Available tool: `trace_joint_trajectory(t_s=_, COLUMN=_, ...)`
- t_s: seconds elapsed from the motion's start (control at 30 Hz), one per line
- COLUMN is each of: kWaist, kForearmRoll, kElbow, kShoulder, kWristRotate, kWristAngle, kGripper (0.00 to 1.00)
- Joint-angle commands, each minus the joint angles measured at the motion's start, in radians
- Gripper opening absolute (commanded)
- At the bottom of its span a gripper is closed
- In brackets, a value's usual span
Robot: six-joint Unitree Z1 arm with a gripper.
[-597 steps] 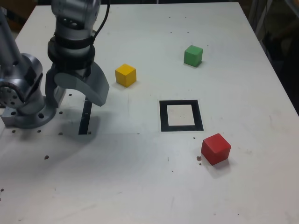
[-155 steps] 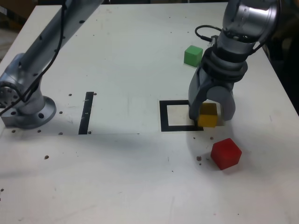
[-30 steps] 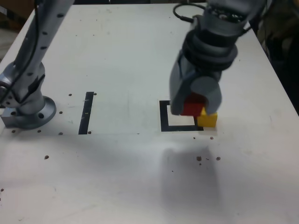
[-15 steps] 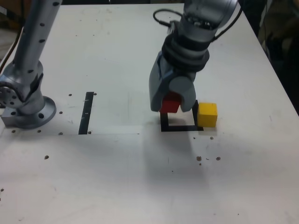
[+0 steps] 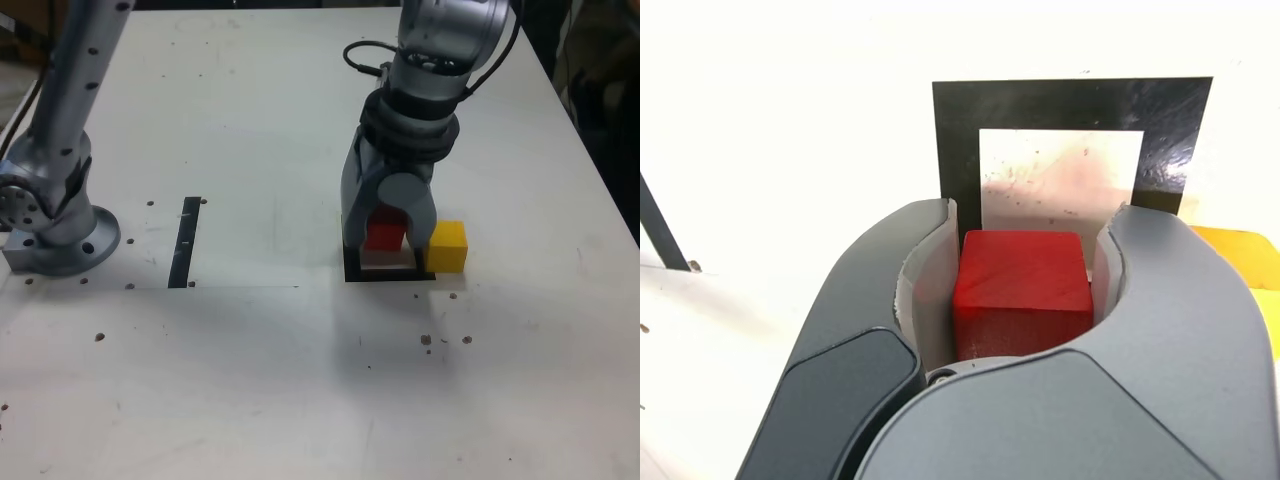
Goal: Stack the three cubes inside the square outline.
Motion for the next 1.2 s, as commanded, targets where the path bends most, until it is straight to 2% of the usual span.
trace_joint_trajectory(t_s=0.0, kWaist=0.004, kForearmRoll=-0.015, kElbow=0.008, kShoulder=-0.013, kWristRotate=0.007, kWristAngle=0.001, kGripper=0.28)
trace_joint_trajectory(t_s=0.73, kWaist=0.032, kForearmRoll=-0.108, kElbow=0.062, kShoulder=-0.007, kWristRotate=0.051, kWristAngle=-0.004, kGripper=0.28)
trace_joint_trajectory(t_s=1.17, kWaist=0.042, kForearmRoll=-0.130, kElbow=0.077, kShoulder=0.013, kWristRotate=0.071, kWristAngle=-0.032, kGripper=0.29)
